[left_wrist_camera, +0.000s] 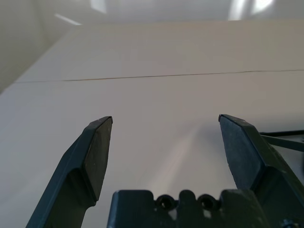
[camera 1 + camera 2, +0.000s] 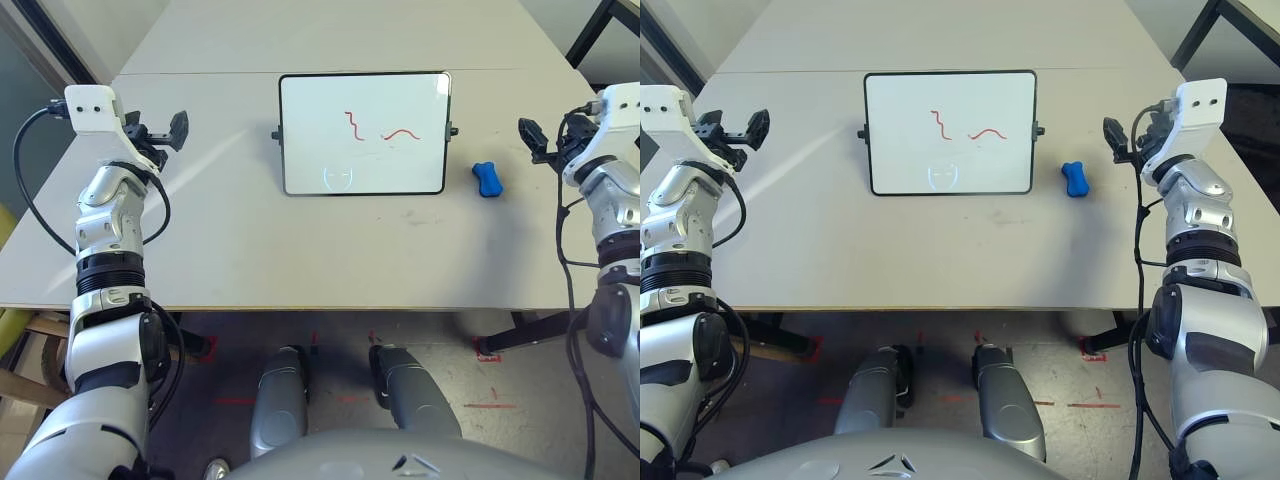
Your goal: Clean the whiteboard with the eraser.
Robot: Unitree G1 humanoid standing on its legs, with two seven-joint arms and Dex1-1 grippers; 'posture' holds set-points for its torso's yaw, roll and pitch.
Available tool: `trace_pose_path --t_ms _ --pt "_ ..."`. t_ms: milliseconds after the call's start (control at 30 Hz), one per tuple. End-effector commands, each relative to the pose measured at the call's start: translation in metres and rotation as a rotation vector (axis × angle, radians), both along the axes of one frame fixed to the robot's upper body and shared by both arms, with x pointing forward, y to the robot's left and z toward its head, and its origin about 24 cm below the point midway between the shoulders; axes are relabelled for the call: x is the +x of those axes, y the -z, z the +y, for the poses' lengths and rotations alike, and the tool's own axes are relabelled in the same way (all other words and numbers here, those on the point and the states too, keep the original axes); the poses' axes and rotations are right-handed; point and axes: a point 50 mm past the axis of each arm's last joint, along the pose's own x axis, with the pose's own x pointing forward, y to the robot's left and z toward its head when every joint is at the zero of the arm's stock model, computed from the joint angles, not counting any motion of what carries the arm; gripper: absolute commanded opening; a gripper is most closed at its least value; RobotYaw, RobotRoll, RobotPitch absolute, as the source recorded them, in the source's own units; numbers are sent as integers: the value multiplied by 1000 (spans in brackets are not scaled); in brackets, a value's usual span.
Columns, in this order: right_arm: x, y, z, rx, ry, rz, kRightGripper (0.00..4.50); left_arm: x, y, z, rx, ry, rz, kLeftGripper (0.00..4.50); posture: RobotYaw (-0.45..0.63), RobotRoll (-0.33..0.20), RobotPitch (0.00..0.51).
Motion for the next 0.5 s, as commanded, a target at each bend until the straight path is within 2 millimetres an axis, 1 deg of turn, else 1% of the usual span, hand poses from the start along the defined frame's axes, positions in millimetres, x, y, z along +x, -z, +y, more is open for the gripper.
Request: trace_pose_path --t_ms 33,133,267,400,500 --pt "1 -1 0 -1 8 -5 4466 -10 -1 -16 53 207 41 4500 -116 0 131" --pt "1 -2 -1 -3 10 -7 4466 -20 1 -26 105 355 90 4500 -125 0 135" --pt "0 -4 -3 -14 17 -8 4466 -27 1 -36 120 484 136 4500 -135 0 139" --pt "-1 -6 -7 -31 48 9 4466 -31 3 -46 130 575 167 4500 -149 0 147" --pt "1 -8 -8 -42 78 60 4466 -31 5 -49 142 586 177 4500 -158 0 150"
